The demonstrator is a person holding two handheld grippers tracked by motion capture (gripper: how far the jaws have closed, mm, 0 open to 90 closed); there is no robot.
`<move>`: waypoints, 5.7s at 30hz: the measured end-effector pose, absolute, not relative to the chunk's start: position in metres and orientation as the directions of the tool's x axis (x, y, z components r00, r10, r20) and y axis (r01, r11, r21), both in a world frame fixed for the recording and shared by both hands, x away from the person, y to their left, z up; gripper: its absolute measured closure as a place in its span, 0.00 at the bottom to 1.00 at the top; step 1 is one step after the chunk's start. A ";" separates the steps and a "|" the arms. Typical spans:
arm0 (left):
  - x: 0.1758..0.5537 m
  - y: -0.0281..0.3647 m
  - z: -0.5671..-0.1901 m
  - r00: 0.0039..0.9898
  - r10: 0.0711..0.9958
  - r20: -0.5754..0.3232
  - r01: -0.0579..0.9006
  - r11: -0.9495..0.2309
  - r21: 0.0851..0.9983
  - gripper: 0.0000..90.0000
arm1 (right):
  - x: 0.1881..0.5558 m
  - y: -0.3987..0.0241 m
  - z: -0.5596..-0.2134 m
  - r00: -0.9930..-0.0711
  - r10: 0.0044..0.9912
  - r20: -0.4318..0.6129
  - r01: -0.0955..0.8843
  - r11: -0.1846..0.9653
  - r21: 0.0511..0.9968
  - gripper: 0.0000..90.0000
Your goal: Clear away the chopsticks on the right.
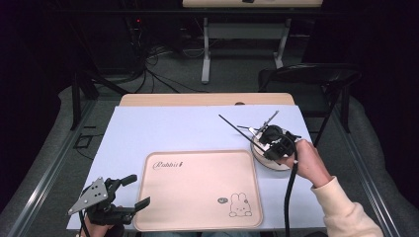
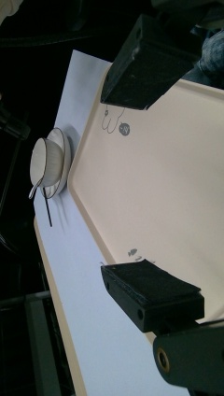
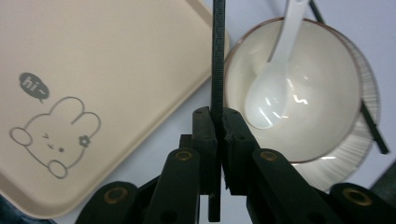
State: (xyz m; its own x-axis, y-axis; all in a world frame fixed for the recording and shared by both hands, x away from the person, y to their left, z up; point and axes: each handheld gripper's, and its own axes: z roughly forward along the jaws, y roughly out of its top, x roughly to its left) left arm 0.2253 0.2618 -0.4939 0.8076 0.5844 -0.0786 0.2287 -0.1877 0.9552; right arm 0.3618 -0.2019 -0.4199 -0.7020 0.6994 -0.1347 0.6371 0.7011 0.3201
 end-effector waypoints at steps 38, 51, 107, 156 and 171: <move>0.225 0.262 -0.494 0.806 0.586 -0.083 0.231 -0.182 0.956 0.17 | 0.317 -0.156 -0.521 -0.637 0.764 0.103 0.761 0.602 0.243 0.94; 0.224 0.263 -0.494 0.803 0.589 -0.084 0.232 -0.179 0.956 0.17 | 0.312 -0.146 -0.524 -0.653 0.757 0.015 0.741 0.634 0.219 0.94; 0.226 0.262 -0.494 0.803 0.589 -0.092 0.243 -0.182 0.953 0.17 | 0.387 -0.327 -0.448 -0.602 0.792 -0.106 0.705 0.589 0.395 0.00; 0.227 0.260 -0.494 0.802 0.590 -0.090 0.245 -0.188 0.951 0.17 | 0.509 -0.303 -0.493 -0.758 0.600 -0.255 0.543 0.798 0.262 0.54; 0.227 0.260 -0.494 0.804 0.588 -0.090 0.244 -0.189 0.951 0.17 | 0.510 -0.305 -0.498 -0.792 0.559 -0.245 0.522 0.828 0.204 0.81</move>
